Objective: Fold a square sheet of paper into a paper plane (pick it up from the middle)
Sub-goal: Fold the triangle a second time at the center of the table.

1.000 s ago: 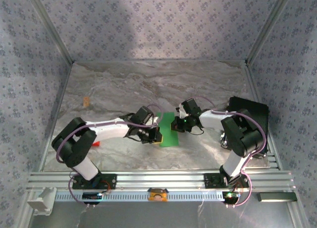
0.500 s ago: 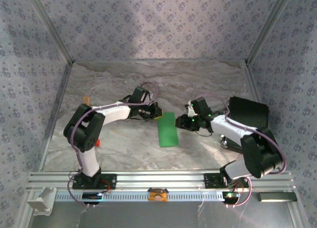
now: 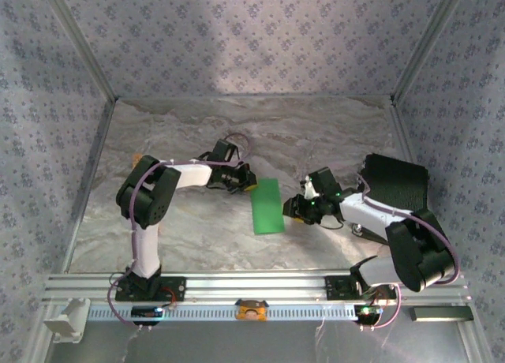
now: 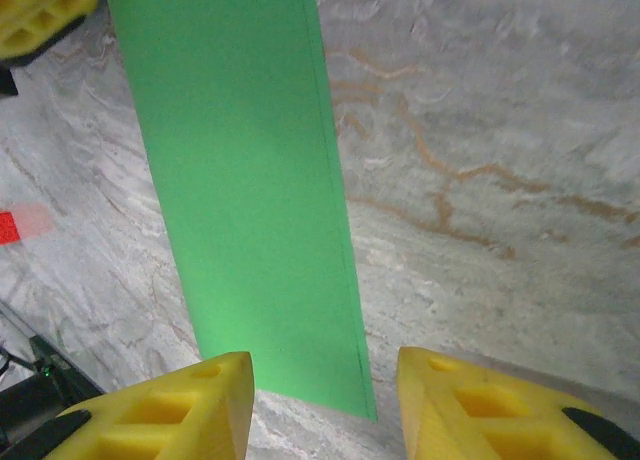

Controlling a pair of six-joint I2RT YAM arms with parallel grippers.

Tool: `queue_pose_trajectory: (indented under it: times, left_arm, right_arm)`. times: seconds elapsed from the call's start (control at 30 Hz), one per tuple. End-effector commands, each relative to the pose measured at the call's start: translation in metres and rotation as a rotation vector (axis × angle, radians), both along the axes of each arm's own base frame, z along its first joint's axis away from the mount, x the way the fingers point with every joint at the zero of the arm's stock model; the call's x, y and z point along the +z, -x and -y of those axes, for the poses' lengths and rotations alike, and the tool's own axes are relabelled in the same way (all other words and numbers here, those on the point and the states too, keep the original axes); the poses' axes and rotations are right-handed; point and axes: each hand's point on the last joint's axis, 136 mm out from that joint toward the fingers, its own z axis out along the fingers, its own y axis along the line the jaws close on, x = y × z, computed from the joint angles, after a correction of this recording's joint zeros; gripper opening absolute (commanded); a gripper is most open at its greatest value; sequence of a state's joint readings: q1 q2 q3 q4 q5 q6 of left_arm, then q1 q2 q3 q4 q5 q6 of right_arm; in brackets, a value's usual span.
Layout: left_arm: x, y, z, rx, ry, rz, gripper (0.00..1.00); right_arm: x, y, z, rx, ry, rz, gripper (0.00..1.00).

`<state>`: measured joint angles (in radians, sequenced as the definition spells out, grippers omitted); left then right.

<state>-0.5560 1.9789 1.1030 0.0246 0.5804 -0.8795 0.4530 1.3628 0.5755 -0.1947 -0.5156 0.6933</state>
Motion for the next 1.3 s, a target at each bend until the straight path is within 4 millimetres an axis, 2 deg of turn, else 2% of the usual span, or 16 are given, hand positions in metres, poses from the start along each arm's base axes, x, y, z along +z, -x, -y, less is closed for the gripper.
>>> queue_pose_trajectory:
  times: [0.0, 0.17, 0.43, 0.67, 1.0, 1.27]
  left_arm:
    - [0.010, -0.008, 0.005, -0.026, 0.033, 0.037, 0.06]
    - [-0.014, 0.000, -0.002, -0.018, 0.000, -0.014, 0.06]
    - [-0.044, 0.023, -0.018, -0.012, -0.071, -0.081, 0.06]
    - [-0.049, 0.038, -0.026, -0.023, -0.112, -0.136, 0.06]
    - [-0.049, 0.045, -0.032, 0.013, -0.131, -0.166, 0.06]
    - [-0.045, 0.040, -0.026, -0.007, -0.125, -0.146, 0.05]
  right_arm:
    - [0.002, 0.008, -0.008, 0.012, -0.050, -0.023, 0.45]
    - [-0.002, 0.014, -0.018, 0.043, -0.073, -0.058, 0.47]
    - [-0.011, 0.025, -0.012, 0.029, -0.036, -0.101, 0.50]
    - [-0.007, 0.023, -0.018, 0.028, -0.056, -0.083, 0.50]
    - [-0.001, 0.023, -0.014, 0.012, -0.035, -0.092, 0.51]
    - [0.001, 0.016, -0.020, 0.021, -0.049, -0.086, 0.51]
